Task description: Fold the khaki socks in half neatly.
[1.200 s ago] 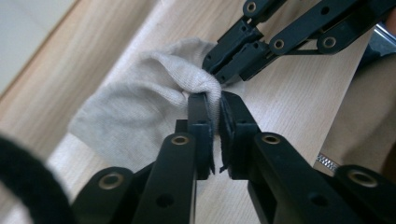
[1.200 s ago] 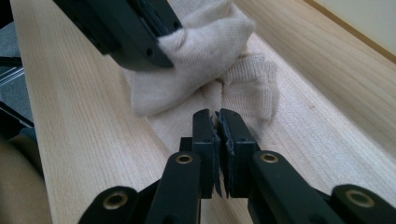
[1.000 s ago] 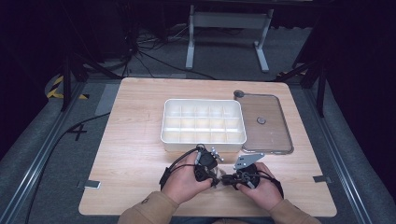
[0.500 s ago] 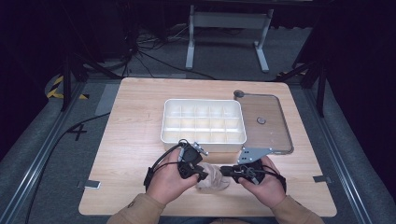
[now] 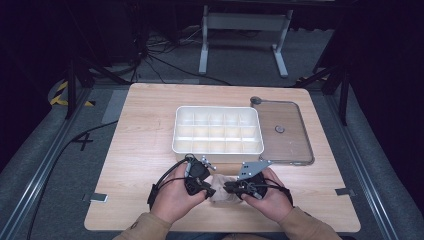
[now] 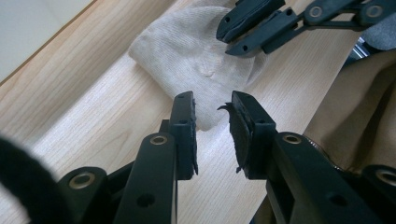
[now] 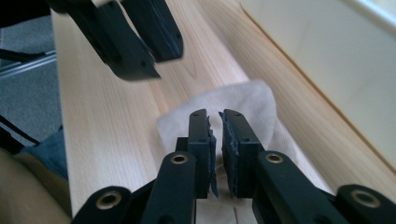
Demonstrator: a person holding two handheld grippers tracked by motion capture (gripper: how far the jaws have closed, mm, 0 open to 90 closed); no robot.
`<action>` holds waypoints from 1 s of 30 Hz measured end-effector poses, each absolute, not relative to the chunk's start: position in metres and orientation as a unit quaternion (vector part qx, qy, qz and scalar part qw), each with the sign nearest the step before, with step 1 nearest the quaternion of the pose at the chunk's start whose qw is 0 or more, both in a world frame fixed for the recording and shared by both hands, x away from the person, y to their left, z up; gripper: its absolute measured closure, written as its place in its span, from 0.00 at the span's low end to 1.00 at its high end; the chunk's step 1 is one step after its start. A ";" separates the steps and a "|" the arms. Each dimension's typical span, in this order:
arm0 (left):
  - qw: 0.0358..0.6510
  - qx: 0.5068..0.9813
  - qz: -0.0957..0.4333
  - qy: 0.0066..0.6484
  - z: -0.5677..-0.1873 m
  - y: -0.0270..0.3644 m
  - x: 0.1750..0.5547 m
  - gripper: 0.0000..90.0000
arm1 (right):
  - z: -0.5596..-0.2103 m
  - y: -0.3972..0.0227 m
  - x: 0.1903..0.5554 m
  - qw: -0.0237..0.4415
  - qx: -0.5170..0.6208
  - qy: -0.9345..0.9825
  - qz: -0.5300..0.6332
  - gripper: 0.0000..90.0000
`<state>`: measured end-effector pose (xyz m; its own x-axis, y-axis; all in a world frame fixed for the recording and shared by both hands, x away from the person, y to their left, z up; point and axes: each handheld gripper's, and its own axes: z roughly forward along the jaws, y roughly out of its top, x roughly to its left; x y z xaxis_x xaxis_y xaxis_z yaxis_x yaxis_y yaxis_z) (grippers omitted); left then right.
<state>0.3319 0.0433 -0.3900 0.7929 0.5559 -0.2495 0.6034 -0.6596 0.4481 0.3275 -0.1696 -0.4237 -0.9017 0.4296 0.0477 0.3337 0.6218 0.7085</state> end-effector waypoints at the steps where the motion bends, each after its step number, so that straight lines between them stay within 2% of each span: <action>1: 0.261 0.910 -0.046 0.318 -0.390 0.043 0.332 0.79 | -0.425 -0.171 0.328 0.061 0.217 0.899 0.376 0.92; 13: 0.244 0.921 -0.066 0.297 -0.403 0.024 0.336 0.78 | -0.434 -0.191 0.327 0.061 0.247 0.899 0.356 0.89; 20: 0.228 0.926 -0.078 0.291 -0.414 0.017 0.339 0.78 | -0.430 -0.197 0.327 0.082 0.254 0.893 0.363 0.79; 24: 0.224 0.925 -0.083 0.295 -0.418 0.017 0.340 0.78 | -0.435 -0.196 0.329 0.067 0.265 0.892 0.359 0.74; 26: 0.221 0.926 -0.084 0.293 -0.420 0.016 0.340 0.78 | -0.439 -0.194 0.330 0.060 0.268 0.895 0.353 0.75; 30: 0.222 0.927 -0.081 0.291 -0.419 0.016 0.338 0.78 | -0.439 -0.194 0.330 0.048 0.270 0.895 0.352 0.95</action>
